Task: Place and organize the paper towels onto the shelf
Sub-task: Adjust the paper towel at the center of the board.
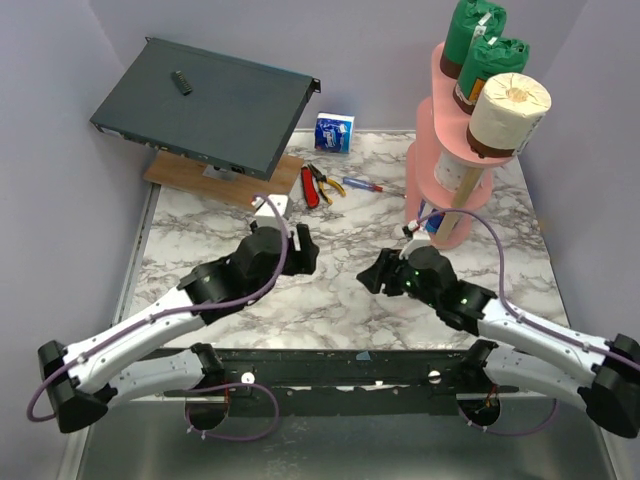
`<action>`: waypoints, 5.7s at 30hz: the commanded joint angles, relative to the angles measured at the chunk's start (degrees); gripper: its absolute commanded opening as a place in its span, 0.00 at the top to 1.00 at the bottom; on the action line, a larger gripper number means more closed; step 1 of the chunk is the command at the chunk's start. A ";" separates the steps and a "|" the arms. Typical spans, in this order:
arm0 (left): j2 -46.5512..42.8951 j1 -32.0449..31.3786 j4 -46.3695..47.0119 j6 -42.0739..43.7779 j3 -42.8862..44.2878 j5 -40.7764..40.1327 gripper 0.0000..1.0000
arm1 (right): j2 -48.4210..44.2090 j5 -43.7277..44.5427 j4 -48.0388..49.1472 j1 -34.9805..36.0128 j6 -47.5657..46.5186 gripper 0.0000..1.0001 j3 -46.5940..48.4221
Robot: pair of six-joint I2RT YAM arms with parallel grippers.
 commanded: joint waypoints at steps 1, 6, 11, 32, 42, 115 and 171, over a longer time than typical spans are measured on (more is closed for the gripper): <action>-10.57 -0.84 -0.98 -3.03 -7.70 -3.62 0.32 | 9.48 9.02 10.17 1.25 0.86 0.40 4.91; -21.54 -0.99 -2.51 -4.33 -14.63 -4.61 0.32 | 22.62 13.59 16.14 1.11 -0.77 0.36 11.87; -27.24 -0.93 -5.40 -4.90 -18.11 -5.26 0.32 | 38.29 16.99 15.32 -0.67 -1.56 0.32 24.38; -35.10 -0.86 -5.94 -6.17 -23.86 -8.44 0.31 | 70.42 10.88 23.42 -18.39 0.51 0.21 57.06; -35.30 -0.89 -7.49 -6.92 -23.49 -12.08 0.30 | 81.78 4.16 24.28 -24.12 3.63 0.12 70.11; -29.76 -0.61 1.55 -7.00 -27.05 -9.45 0.29 | 89.78 -1.81 50.55 -21.95 -1.39 0.93 69.07; -37.05 -0.54 -0.14 -11.99 -30.50 -4.80 0.30 | 62.29 25.27 31.49 -12.77 -13.20 0.00 52.56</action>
